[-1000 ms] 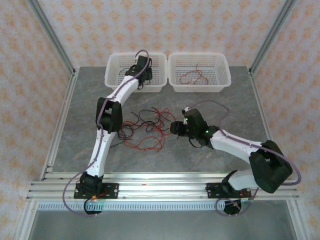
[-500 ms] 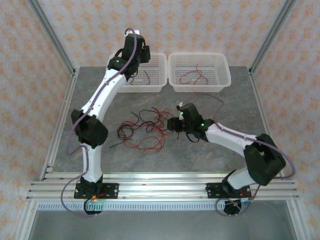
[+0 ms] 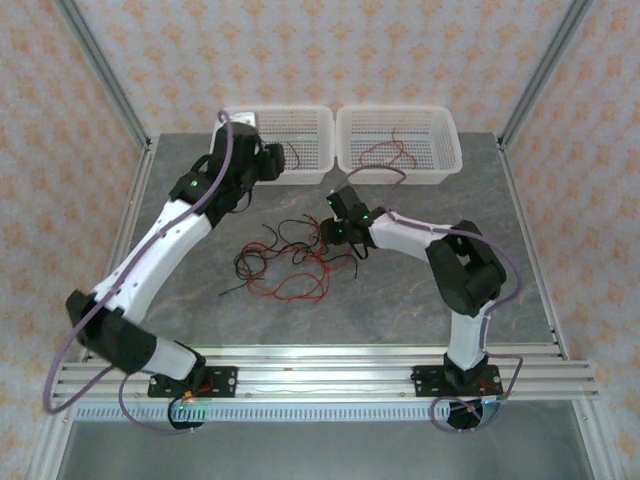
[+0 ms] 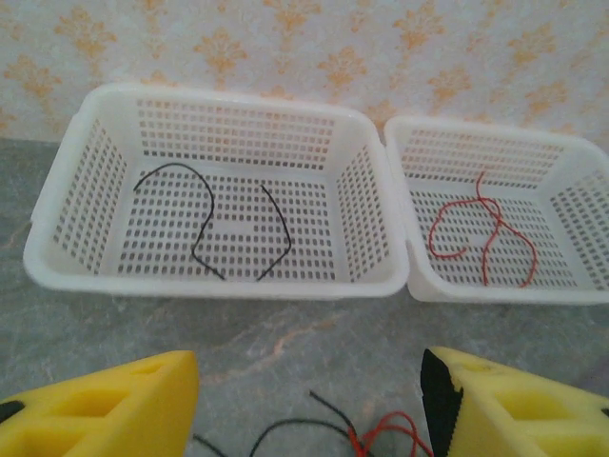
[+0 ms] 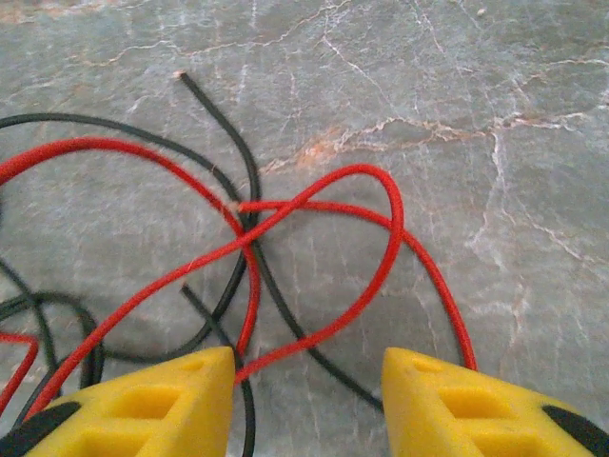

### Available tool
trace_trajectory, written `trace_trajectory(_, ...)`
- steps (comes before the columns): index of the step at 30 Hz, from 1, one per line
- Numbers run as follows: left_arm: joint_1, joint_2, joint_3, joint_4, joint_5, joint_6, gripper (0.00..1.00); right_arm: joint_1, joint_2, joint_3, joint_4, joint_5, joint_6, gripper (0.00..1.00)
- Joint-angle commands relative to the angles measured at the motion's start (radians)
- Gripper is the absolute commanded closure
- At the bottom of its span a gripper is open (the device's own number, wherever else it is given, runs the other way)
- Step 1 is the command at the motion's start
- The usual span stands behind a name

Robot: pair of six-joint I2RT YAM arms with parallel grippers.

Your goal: Untangle the cables

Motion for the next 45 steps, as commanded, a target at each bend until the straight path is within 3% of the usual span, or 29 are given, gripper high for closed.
trace_trajectory(1, -0.008, -0.127, -0.087, 0.076, 0.018, -0.04, 0.34, -0.015, 0.061, 0.058, -0.017, 0.051, 0.037, 0.58)
trace_trajectory(8, -0.011, -0.285, -0.211, 0.028, -0.029, -0.044, 0.34, -0.027, 0.16, 0.143, -0.001, 0.079, 0.083, 0.63)
trace_trajectory(17, -0.02, -0.394, -0.304, -0.003, -0.008, -0.106, 0.34, -0.029, 0.11, 0.134, 0.001, 0.092, 0.095, 1.0)
trace_trajectory(23, -0.056, -0.429, -0.437, 0.065, 0.026, -0.167, 0.34, -0.02, -0.066, 0.112, -0.035, 0.056, 0.069, 1.0)
trace_trajectory(33, -0.207, -0.386, -0.616, 0.321, 0.048, -0.184, 0.34, -0.008, -0.402, 0.086, -0.116, -0.025, -0.011, 1.0)
trace_trajectory(45, -0.394, -0.171, -0.537, 0.579, 0.055, -0.017, 0.34, -0.008, -0.55, 0.009, -0.047, -0.109, 0.027, 1.0)
